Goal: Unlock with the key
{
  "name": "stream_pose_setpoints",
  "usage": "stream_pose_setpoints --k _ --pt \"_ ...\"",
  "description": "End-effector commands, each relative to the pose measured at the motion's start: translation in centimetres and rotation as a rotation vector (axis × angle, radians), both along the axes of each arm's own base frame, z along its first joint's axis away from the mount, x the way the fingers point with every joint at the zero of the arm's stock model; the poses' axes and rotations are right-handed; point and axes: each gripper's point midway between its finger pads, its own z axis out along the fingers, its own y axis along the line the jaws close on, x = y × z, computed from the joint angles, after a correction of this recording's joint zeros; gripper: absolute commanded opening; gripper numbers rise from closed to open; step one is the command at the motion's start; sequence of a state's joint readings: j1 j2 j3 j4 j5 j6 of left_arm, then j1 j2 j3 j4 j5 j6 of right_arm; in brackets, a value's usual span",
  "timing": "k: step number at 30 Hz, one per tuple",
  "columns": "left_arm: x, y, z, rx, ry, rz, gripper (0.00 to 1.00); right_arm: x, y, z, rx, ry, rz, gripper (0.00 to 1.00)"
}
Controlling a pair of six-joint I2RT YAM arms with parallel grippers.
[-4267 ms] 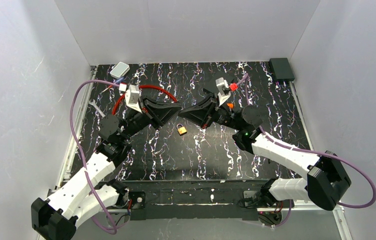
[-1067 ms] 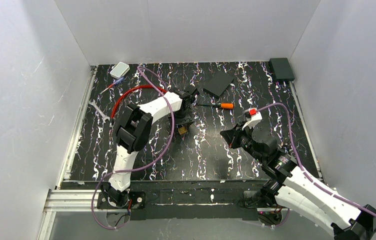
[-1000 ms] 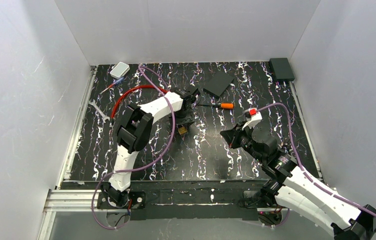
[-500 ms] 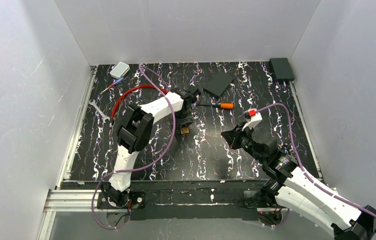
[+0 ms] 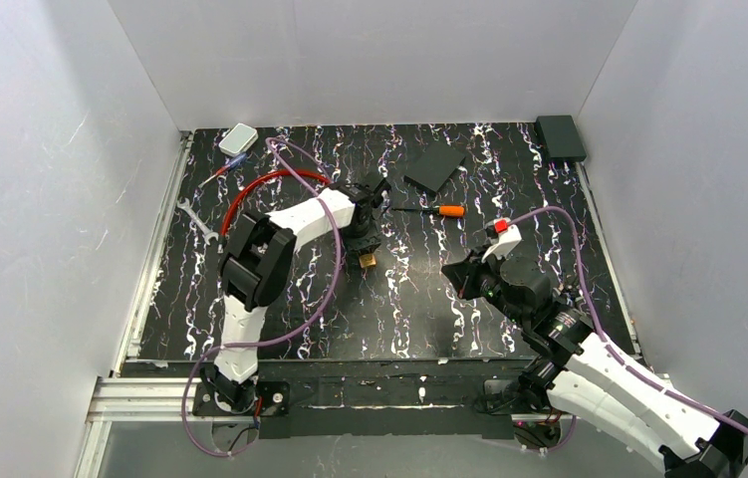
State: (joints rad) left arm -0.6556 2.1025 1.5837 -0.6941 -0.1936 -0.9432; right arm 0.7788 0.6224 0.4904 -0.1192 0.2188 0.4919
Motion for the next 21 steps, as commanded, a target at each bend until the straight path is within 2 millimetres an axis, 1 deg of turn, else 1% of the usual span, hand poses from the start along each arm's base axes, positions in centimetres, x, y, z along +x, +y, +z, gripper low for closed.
stream_pose_setpoints --k 1,4,12,16,21 --pt "-1.1 -0.2 0.8 -0.089 0.028 -0.004 0.00 0.3 -0.1 1.7 0.051 -0.033 -0.021 0.01" --pt "-0.8 -0.5 2.2 -0.165 0.019 0.004 0.00 0.2 0.4 1.6 0.072 -0.017 -0.010 0.01" --pt "-0.5 -0.7 5.1 -0.281 0.027 -0.013 0.00 0.4 2.3 0.8 0.115 0.033 0.034 0.01" --pt "-0.4 -0.6 5.7 -0.319 0.038 -0.036 0.00 0.7 3.3 0.6 0.133 0.053 0.053 0.01" --pt "-0.1 -0.4 5.9 -0.344 0.044 -0.069 0.00 1.2 4.3 0.1 0.147 0.077 0.057 0.01"
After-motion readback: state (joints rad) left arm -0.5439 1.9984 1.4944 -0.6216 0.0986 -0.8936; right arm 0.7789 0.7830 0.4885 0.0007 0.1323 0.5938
